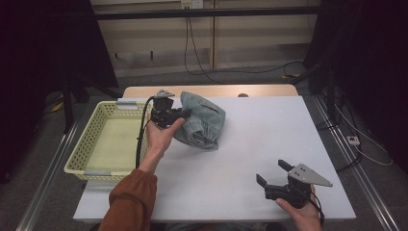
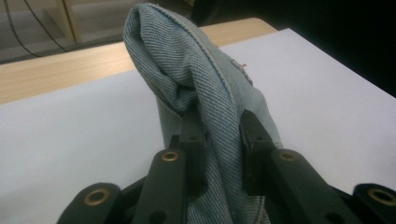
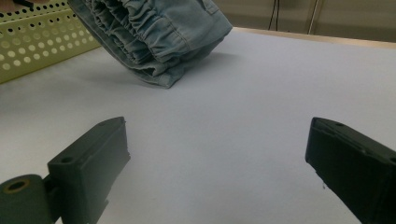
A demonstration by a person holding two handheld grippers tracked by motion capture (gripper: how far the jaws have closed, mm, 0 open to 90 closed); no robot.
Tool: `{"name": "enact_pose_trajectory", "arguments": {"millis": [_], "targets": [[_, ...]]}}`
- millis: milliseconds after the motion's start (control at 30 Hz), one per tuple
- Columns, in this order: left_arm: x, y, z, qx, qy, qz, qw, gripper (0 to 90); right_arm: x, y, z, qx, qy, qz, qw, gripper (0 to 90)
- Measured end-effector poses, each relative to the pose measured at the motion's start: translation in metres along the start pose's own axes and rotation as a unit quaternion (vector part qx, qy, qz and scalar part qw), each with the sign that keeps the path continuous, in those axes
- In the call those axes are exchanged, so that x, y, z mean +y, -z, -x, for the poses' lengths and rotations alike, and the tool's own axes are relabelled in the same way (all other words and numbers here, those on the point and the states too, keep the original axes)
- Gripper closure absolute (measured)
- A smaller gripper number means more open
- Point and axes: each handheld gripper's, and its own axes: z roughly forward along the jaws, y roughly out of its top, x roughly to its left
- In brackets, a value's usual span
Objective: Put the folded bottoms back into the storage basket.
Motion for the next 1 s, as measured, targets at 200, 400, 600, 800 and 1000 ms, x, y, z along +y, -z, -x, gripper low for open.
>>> {"name": "enact_pose_trajectory", "arguments": {"millis": [200, 400, 600, 800, 1000], "targets": [[0.004, 0.008, 0.001, 0.002, -0.008, 0.004, 1.0, 75.2, 0.0, 0.0, 0.0, 0.0, 0.001, 0.0, 1.0, 6.0], [0.007, 0.017, 0.004, 0.0, -0.023, 0.016, 0.9996, 75.1, 0.0, 0.0, 0.0, 0.0, 0.0, 0.001, 1.0, 5.9], [0.011, 0.026, 0.008, 0.0, -0.04, 0.017, 0.9991, 75.2, 0.0, 0.0, 0.0, 0.0, 0.001, 0.001, 1.0, 5.9], [0.013, 0.036, 0.012, 0.004, -0.045, 0.021, 0.9988, 75.2, 0.0, 0.0, 0.0, 0.001, 0.001, 0.001, 1.0, 5.9], [0.015, 0.048, 0.015, 0.008, -0.056, 0.023, 0.9981, 75.3, 0.0, 0.0, 0.0, -0.001, 0.001, 0.0, 1.0, 5.9]]}}
